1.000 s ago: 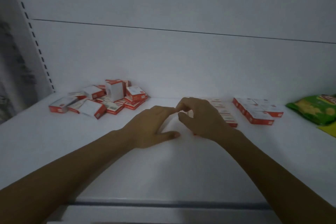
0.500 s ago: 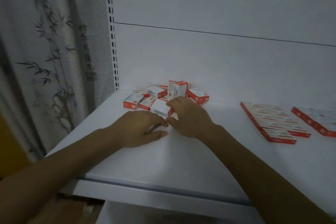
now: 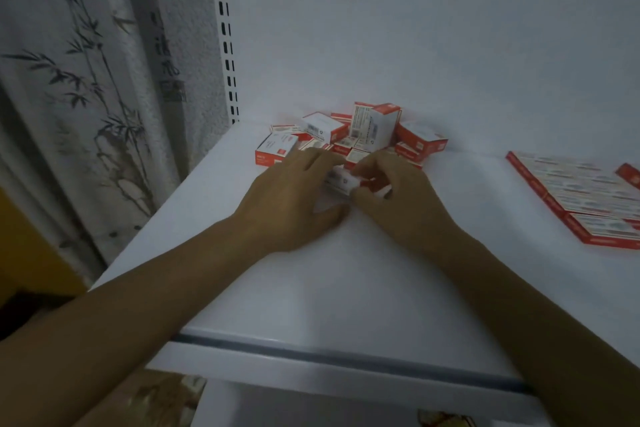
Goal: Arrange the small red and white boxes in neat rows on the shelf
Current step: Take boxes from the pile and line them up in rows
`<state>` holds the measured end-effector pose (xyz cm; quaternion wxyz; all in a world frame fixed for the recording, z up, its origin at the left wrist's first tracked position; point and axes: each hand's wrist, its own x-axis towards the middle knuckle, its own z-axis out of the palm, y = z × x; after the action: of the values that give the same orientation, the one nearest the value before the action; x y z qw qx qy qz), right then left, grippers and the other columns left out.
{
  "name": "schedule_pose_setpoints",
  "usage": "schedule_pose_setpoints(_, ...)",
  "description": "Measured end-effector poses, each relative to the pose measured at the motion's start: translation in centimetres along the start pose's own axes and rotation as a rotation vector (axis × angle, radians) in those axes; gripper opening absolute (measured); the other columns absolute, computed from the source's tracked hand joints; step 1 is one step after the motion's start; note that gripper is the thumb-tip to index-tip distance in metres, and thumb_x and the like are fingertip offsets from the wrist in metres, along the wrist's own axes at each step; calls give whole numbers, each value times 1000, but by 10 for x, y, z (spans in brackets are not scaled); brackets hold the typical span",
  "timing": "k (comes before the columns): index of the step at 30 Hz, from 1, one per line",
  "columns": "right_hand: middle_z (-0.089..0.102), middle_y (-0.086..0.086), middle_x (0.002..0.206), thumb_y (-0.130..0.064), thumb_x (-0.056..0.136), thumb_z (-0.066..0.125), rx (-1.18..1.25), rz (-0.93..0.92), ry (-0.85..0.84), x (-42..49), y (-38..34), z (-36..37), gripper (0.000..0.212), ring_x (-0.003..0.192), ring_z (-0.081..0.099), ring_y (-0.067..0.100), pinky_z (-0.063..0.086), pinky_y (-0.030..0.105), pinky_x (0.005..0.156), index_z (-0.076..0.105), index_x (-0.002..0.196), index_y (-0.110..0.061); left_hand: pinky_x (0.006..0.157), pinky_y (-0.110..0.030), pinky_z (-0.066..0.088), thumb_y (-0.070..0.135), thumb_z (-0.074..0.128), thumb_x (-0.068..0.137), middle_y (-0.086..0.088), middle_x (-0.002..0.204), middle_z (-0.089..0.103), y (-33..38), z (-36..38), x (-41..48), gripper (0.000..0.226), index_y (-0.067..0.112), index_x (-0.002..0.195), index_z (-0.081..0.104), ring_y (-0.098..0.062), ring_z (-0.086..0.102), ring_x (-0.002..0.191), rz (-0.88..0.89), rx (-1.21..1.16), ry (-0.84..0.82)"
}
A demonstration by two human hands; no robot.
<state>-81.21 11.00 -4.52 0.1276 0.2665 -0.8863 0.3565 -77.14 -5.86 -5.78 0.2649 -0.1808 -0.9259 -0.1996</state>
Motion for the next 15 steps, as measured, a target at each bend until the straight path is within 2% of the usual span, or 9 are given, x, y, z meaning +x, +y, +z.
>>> schedule_pose_setpoints(2, 59, -7, 86, -20, 87, 56, 168, 91, 3, 2, -5, 0, 3, 75, 57, 6, 47, 17, 65, 57, 90, -20, 68, -29, 44, 37, 65, 77, -3, 114, 60, -1, -1, 0, 50, 16, 121, 53, -22, 56, 97, 2, 3, 6)
schedule_pose_setpoints(5, 62, -2, 84, -25, 94, 45, 283, 164, -8, 6, -6, -1, 17, 64, 61, 7, 48, 17, 53, 57, 89, -14, 73, -30, 44, 34, 62, 83, 0, 121, 57, -3, -1, 3, 48, 19, 128, 48, -18, 53, 100, -48, -18, 9)
schedule_pose_setpoints(8, 64, 0, 83, -31, 97, 37, 311, 197, -30, 7, -6, 0, 26, 50, 61, 2, 47, 14, 45, 56, 93, -13, 68, -20, 40, 36, 62, 84, 3, 122, 56, -7, 3, 6, 51, 24, 130, 45, -6, 45, 92, -74, -77, -30)
schedule_pose_setpoints(10, 65, 1, 83, -38, 96, 36, 307, 201, -32, 7, -7, 1, 32, 51, 62, 5, 51, 17, 48, 57, 95, -14, 65, -14, 38, 37, 63, 83, 6, 118, 58, -10, 3, 7, 47, 27, 126, 47, -6, 48, 93, -80, -114, -36)
schedule_pose_setpoints(12, 65, -1, 83, -47, 92, 41, 246, 145, -37, 7, -6, 2, 35, 57, 64, 9, 53, 23, 54, 57, 95, -15, 66, -20, 43, 39, 62, 83, 7, 112, 60, -12, 2, 7, 41, 29, 121, 49, -10, 54, 92, -75, -154, -30)
schedule_pose_setpoints(15, 63, -3, 85, -48, 85, 54, 59, 44, -34, 5, -4, 1, 35, 70, 63, 15, 52, 31, 64, 55, 98, -15, 69, -27, 46, 44, 53, 82, 10, 110, 60, -12, 2, 8, 41, 29, 120, 50, -10, 57, 92, -72, -164, -41)
